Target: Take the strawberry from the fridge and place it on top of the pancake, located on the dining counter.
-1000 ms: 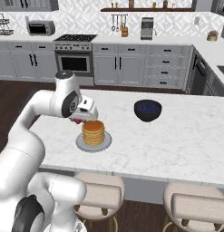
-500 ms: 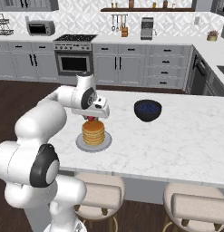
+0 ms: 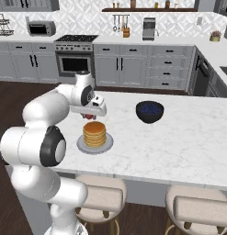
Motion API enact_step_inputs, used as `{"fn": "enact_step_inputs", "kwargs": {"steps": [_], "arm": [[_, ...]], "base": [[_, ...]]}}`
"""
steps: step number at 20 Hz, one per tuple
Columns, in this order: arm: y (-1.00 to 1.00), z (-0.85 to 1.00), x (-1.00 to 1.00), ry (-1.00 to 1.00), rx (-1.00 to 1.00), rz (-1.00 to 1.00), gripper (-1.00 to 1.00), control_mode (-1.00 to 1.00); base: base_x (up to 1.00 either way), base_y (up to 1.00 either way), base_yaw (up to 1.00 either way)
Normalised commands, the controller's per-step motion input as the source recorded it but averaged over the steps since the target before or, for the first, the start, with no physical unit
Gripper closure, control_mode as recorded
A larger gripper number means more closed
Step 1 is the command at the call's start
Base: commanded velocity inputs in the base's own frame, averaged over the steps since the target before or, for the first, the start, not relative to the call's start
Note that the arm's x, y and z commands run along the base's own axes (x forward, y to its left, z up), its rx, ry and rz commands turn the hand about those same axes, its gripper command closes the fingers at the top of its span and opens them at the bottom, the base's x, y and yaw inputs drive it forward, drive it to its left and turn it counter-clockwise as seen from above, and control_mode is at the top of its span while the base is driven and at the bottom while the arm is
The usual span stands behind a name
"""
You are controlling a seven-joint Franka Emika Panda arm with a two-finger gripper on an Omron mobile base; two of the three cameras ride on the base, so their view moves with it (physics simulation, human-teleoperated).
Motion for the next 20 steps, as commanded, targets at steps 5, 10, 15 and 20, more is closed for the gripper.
{"fn": "enact_step_inputs", "kwargs": {"steps": [5, 10, 15, 20], "arm": [[-0.15, -0.26, -0.02, 0.00, 0.00, 0.00, 1.00, -1.00], [-0.23, -0.26, -0.05, 0.01, 0.00, 0.00, 1.00, -1.00], [-0.03, -0.21, -0.02, 0.02, 0.00, 0.00, 1.00, -1.00], [0.01, 0.00, -0.10, 0.00, 0.00, 0.00, 1.00, -1.00]], "base": [[0.00, 0.00, 0.00], [0.00, 0.00, 0.00], [0.00, 0.00, 0.00], [0.00, 0.00, 0.00]]}}
